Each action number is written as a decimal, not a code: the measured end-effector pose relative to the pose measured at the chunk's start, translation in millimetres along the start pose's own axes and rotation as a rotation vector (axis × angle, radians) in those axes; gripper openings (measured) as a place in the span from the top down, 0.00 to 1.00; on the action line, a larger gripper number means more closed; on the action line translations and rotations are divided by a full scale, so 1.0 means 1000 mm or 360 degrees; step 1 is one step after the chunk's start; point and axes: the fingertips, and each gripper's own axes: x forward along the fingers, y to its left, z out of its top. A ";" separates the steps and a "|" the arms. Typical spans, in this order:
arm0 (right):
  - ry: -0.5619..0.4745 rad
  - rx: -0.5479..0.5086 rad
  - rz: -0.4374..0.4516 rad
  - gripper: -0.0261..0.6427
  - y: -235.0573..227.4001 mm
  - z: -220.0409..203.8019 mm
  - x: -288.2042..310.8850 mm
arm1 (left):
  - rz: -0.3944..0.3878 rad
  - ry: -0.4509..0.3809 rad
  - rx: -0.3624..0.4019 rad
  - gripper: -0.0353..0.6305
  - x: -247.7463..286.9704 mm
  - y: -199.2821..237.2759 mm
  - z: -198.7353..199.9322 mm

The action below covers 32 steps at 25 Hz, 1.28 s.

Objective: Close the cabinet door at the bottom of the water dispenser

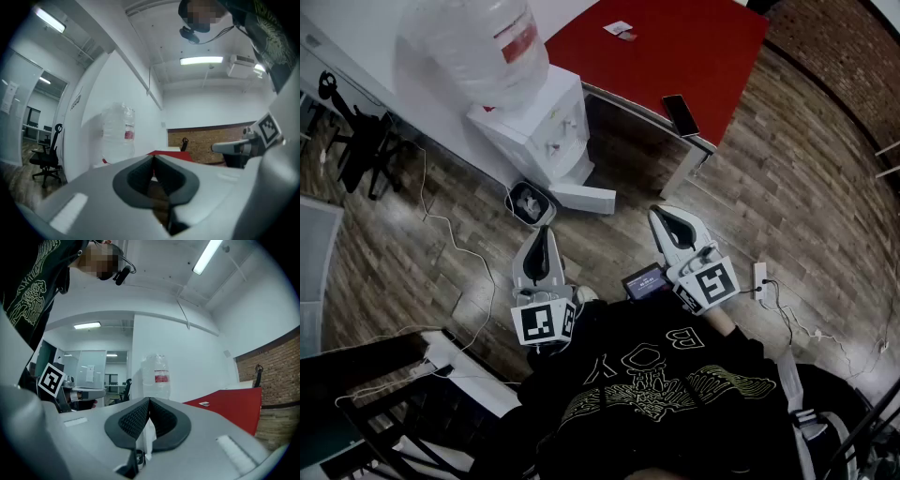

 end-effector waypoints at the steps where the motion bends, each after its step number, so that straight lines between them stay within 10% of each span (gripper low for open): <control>1: -0.0002 -0.0016 0.0004 0.96 -0.001 -0.002 0.000 | 0.0016 -0.0007 0.0000 0.94 0.001 0.000 -0.003; 23: 0.0224 -0.0150 -0.0079 0.96 -0.011 -0.040 0.130 | -0.0123 -0.0040 -0.0014 0.94 0.116 0.094 -0.014; 32: 0.0246 -0.0261 0.0087 0.96 -0.058 -0.060 0.195 | -0.0103 0.0065 -0.0067 0.94 0.192 0.097 -0.038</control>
